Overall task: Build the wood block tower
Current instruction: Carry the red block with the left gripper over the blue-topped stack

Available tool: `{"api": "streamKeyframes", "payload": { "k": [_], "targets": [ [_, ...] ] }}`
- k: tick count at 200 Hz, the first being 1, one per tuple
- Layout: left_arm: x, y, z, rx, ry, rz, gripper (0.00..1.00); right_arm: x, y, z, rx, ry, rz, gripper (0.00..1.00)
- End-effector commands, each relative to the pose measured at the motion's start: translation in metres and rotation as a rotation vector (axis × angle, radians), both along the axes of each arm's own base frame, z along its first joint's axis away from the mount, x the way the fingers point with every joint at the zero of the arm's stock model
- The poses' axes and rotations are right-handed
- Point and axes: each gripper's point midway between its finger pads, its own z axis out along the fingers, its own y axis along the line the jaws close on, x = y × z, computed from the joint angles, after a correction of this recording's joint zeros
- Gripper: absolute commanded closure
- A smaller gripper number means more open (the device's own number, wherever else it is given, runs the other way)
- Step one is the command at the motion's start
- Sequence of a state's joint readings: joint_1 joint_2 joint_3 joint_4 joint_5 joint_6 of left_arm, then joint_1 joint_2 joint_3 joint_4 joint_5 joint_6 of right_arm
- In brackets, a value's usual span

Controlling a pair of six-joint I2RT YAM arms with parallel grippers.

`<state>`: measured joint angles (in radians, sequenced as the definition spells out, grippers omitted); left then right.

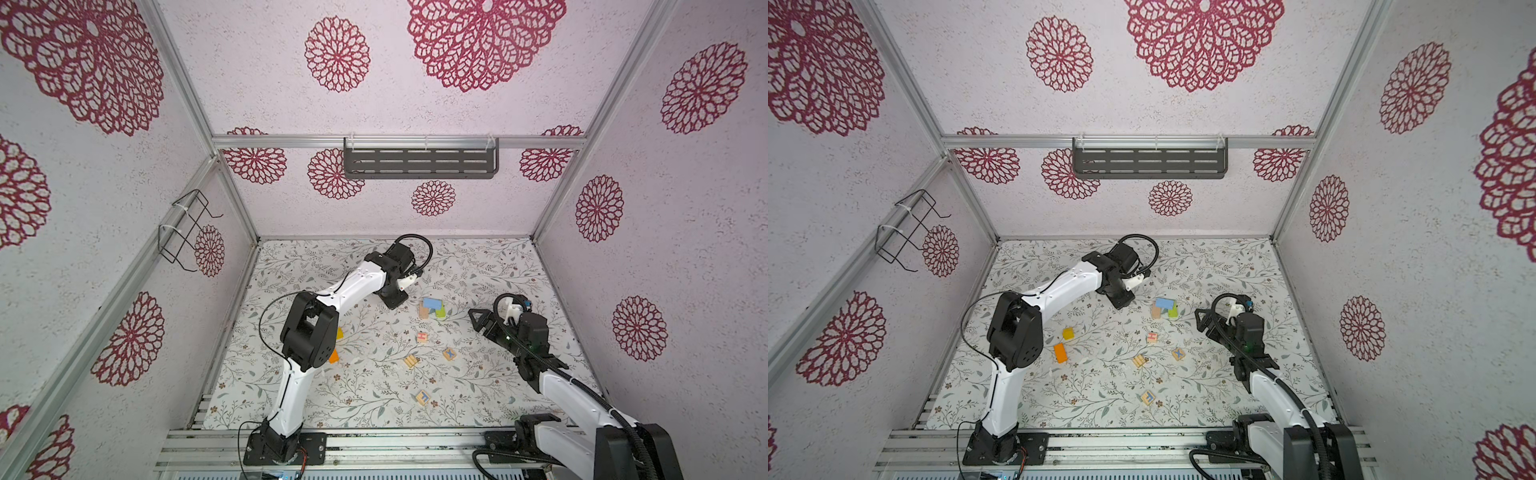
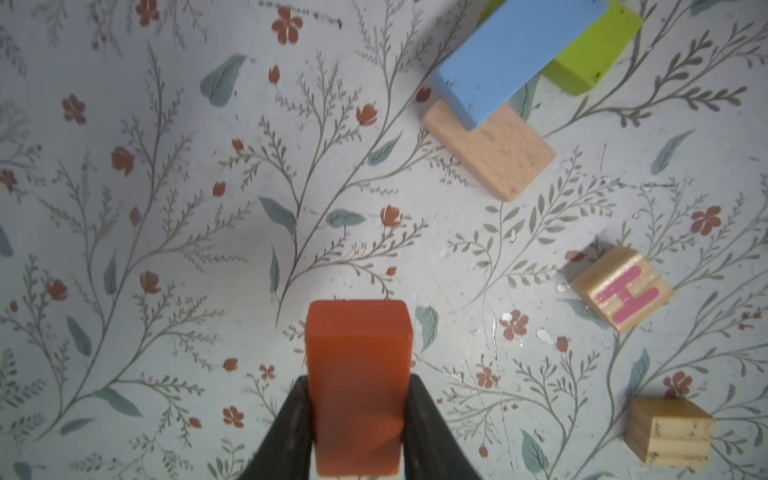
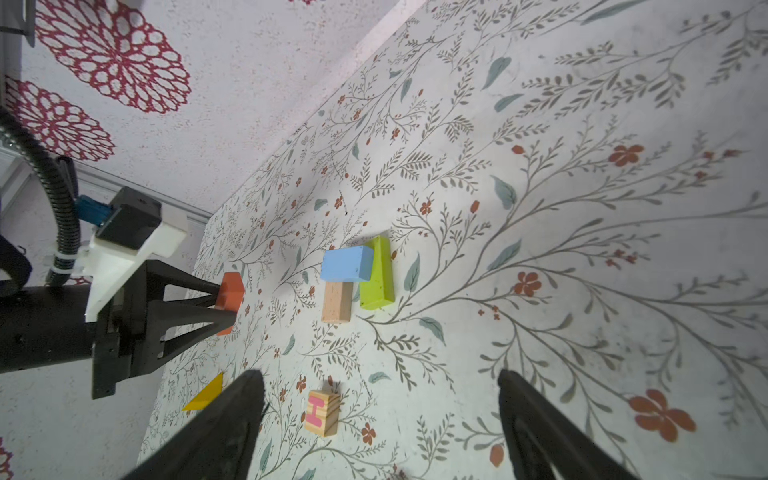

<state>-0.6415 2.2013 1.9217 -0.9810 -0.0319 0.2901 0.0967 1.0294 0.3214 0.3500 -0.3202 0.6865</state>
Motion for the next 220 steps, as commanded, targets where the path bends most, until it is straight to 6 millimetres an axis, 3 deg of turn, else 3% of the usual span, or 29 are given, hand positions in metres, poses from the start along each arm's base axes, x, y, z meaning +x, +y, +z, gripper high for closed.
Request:
{"api": "streamKeyframes", "payload": {
  "k": [1,38,84,220],
  "targets": [
    [-0.001,-0.027,0.002,-0.012,-0.012,-0.137,0.74,0.006,-0.003,0.009,0.027,-0.036,-0.014,0.1],
    [0.003,-0.063,0.006,-0.064,-0.047,-0.238,0.74,0.007,-0.007,0.001,0.011,-0.021,-0.028,0.1],
    [-0.014,-0.099,0.001,-0.068,-0.078,-0.369,0.75,0.01,-0.008,-0.007,0.003,-0.001,-0.03,0.1],
    [-0.026,-0.124,-0.029,-0.075,-0.072,-0.476,0.75,0.014,-0.007,-0.02,0.001,0.026,-0.028,0.11]
  ]
}}
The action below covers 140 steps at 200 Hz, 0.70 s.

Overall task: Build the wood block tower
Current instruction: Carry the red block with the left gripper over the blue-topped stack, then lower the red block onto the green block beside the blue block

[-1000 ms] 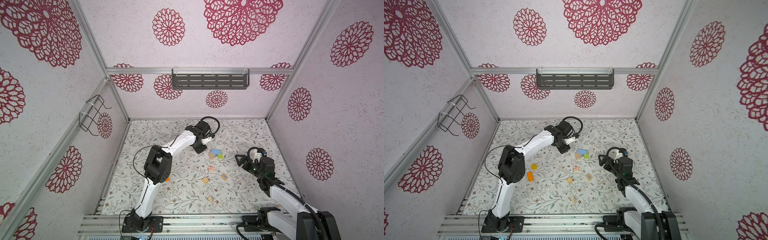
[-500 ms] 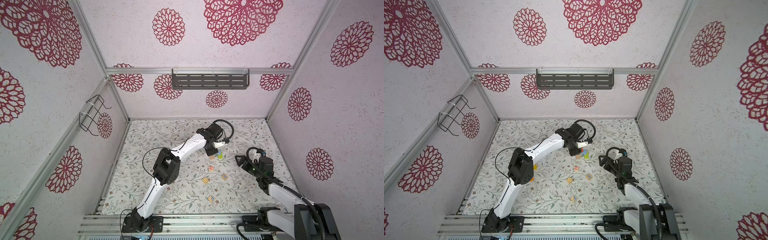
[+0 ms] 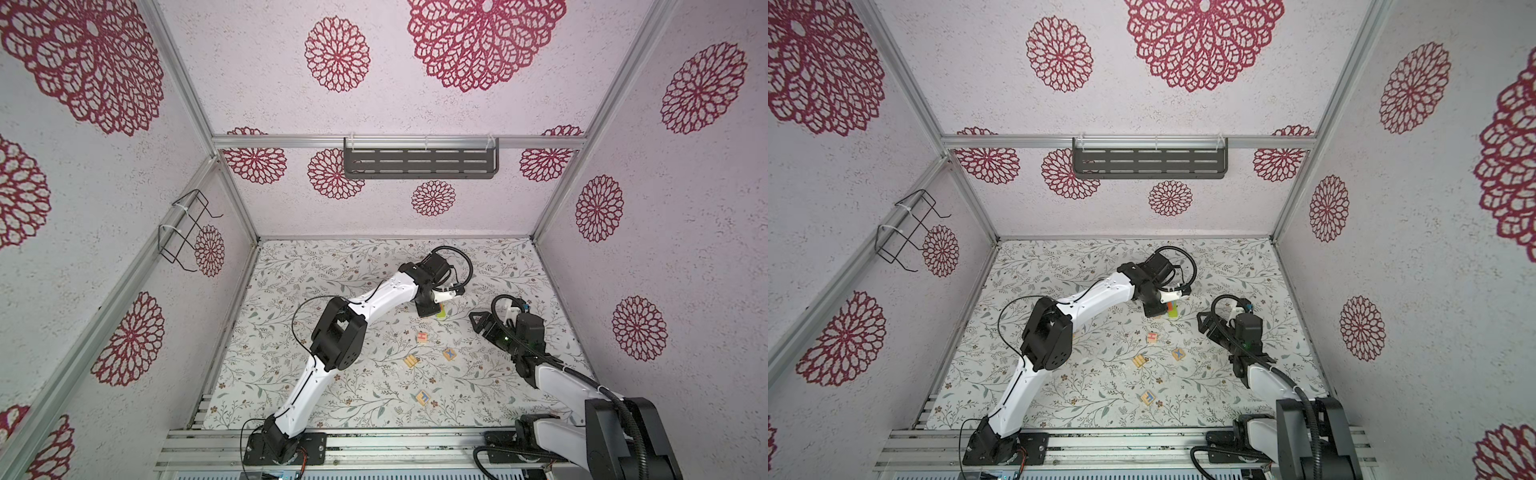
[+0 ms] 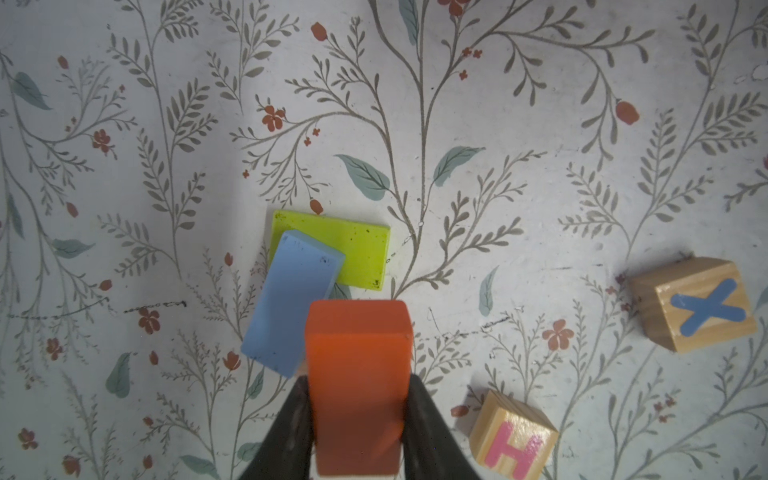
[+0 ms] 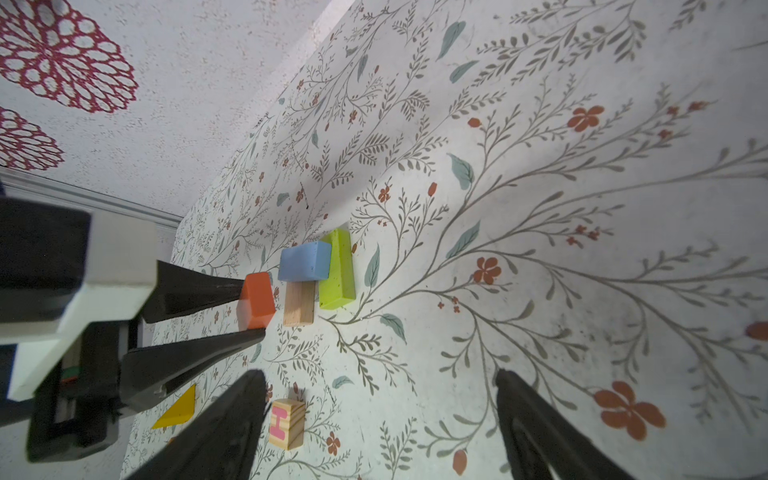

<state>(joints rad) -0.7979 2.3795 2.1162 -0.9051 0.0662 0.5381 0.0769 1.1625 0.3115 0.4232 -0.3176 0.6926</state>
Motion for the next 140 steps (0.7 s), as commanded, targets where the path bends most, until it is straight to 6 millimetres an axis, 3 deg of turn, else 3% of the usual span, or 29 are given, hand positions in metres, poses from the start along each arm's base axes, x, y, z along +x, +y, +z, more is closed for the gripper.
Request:
{"api": "streamKeyframes", "payload": {
  "k": [1,72,140],
  "targets": [
    [-0.002,-0.012,-0.01,-0.006,-0.003,-0.053,0.75,0.007,-0.001,0.01,0.002,-0.045,-0.003,0.11],
    [-0.002,-0.016,-0.023,0.003,0.004,-0.07,0.75,0.008,0.0,0.007,0.008,-0.042,0.001,0.11],
    [0.003,-0.019,-0.022,-0.003,-0.011,-0.074,0.74,0.008,0.001,0.006,0.012,-0.041,0.003,0.11]
  ]
}}
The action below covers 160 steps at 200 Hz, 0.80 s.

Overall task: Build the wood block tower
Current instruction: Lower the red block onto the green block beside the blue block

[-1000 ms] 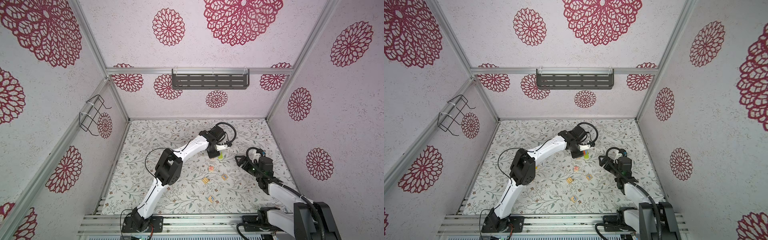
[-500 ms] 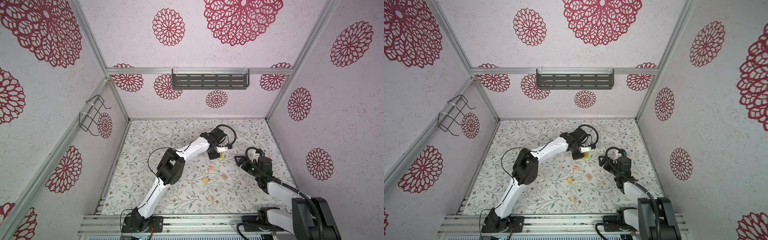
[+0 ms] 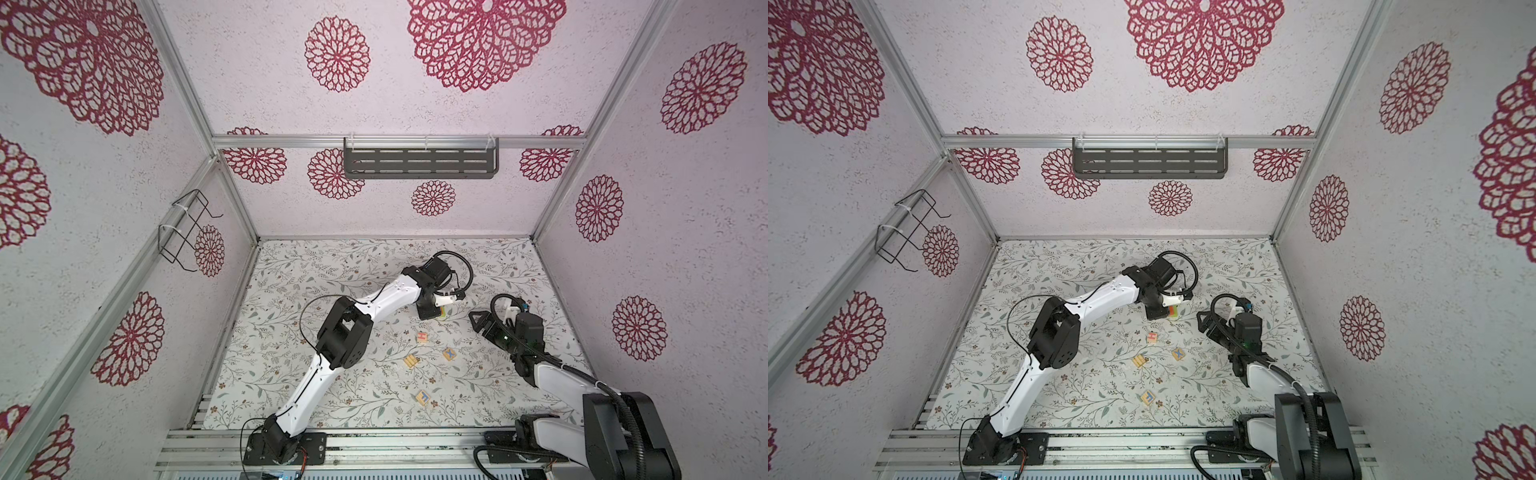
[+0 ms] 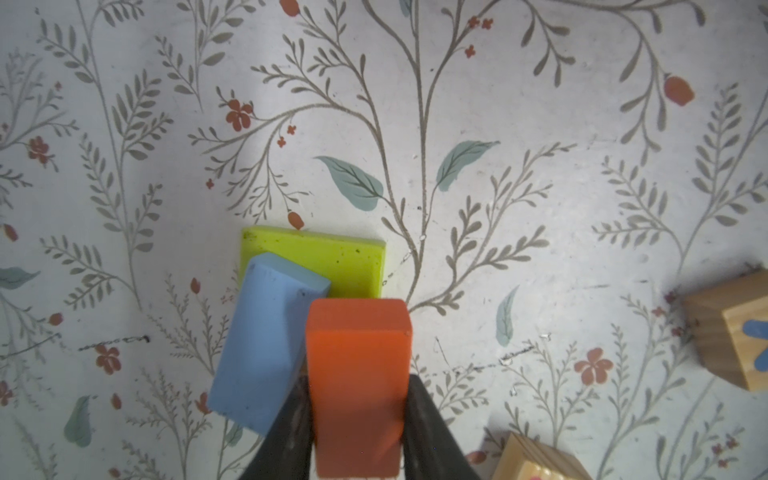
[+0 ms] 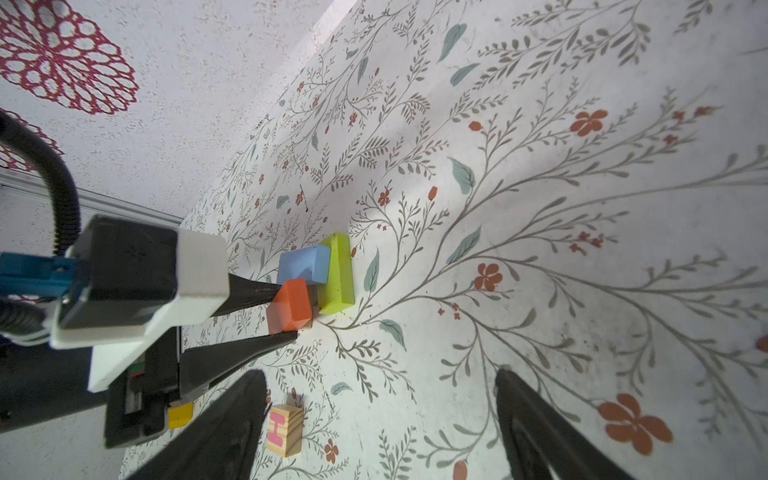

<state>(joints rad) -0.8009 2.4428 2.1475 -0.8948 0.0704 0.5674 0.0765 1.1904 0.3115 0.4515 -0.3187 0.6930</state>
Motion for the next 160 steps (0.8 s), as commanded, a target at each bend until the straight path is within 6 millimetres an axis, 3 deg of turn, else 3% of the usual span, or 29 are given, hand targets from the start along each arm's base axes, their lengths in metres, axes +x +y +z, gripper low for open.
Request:
{"api": "streamKeyframes", "payload": {
  "k": [1,122,160],
  "targets": [
    [0.0004,-0.0136,0.0002,-0.022,-0.018,-0.043,0.74,0.0053,0.0006,0.0091,0.011,-0.041,0.003,0.11],
    [0.0021,-0.0125,-0.0084,-0.01,-0.018,-0.049,0.7,0.0054,0.0022,0.0091,0.02,-0.042,0.009,0.11],
    [0.0046,-0.0133,-0.0058,-0.011,-0.035,-0.05,0.63,0.0059,0.0028,0.0093,0.027,-0.043,0.01,0.11]
  ]
}}
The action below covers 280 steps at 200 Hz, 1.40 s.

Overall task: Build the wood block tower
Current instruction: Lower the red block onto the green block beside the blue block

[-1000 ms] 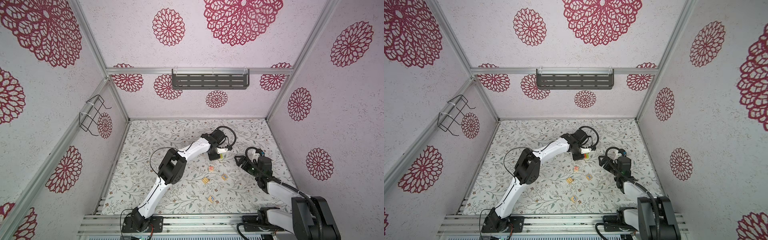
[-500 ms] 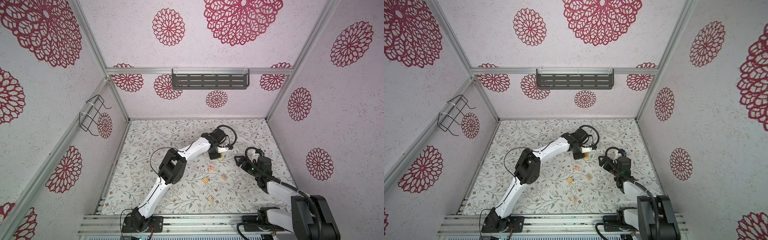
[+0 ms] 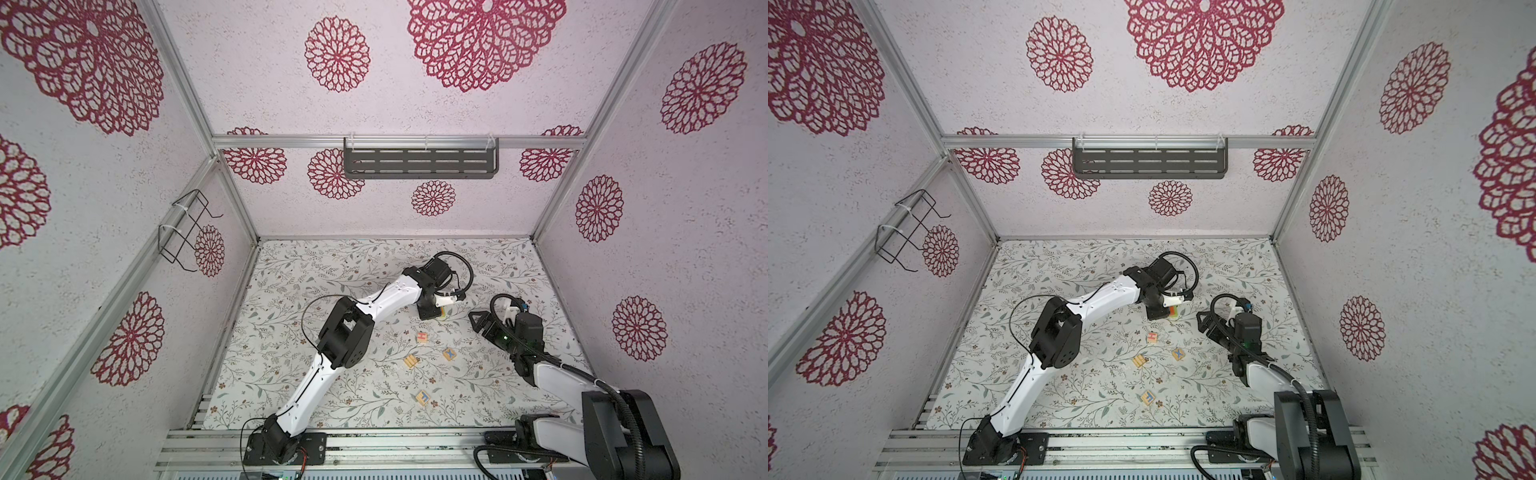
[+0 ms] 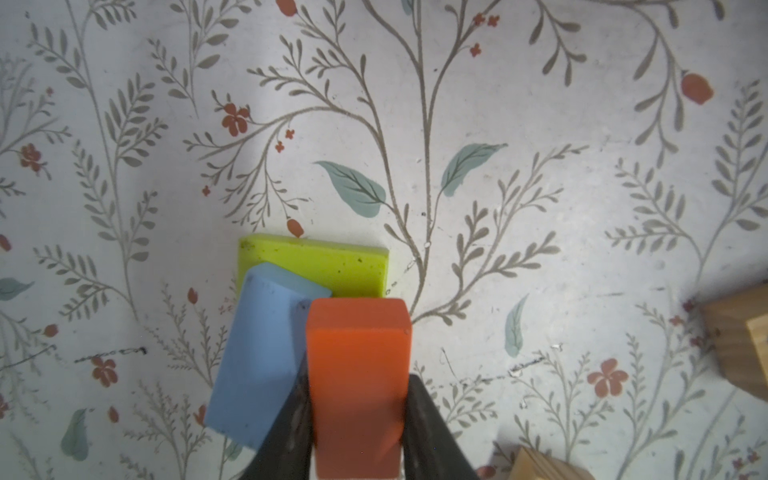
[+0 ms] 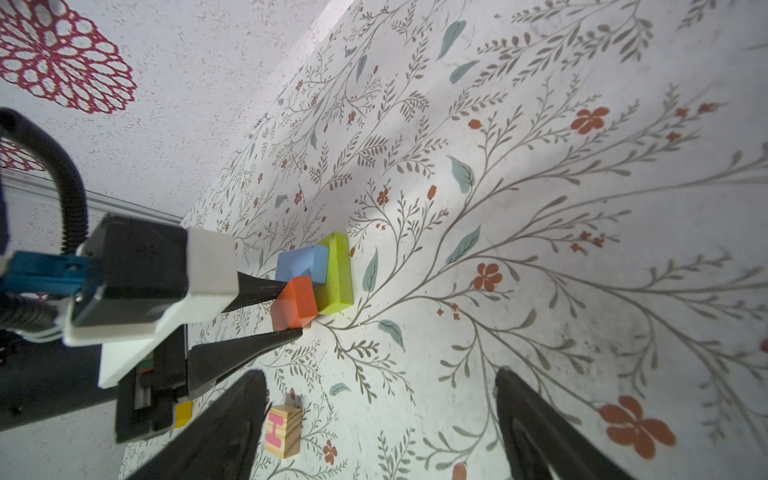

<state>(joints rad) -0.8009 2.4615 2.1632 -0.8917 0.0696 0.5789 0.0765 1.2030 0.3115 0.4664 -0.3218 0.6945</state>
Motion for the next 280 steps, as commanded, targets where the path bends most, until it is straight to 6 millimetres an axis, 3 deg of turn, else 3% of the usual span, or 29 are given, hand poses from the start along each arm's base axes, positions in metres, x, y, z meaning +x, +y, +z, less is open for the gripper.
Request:
{"api": "streamKeyframes", "payload": {
  "k": [1,51,248,280],
  "targets": [
    [0.002,-0.011,-0.001,-0.013,-0.031,-0.039,0.63,0.005,0.002,0.01,0.024,-0.042,0.009,0.11],
    [0.004,-0.01,-0.002,-0.007,-0.042,-0.042,0.49,0.004,0.003,0.01,0.029,-0.042,0.012,0.11],
    [0.016,-0.008,0.007,0.0,-0.116,-0.019,0.49,0.003,0.005,0.012,0.044,-0.054,0.021,0.12],
    [0.011,-0.005,0.013,-0.003,-0.095,-0.022,0.41,0.004,0.006,0.015,0.041,-0.06,0.024,0.12]
  ]
}}
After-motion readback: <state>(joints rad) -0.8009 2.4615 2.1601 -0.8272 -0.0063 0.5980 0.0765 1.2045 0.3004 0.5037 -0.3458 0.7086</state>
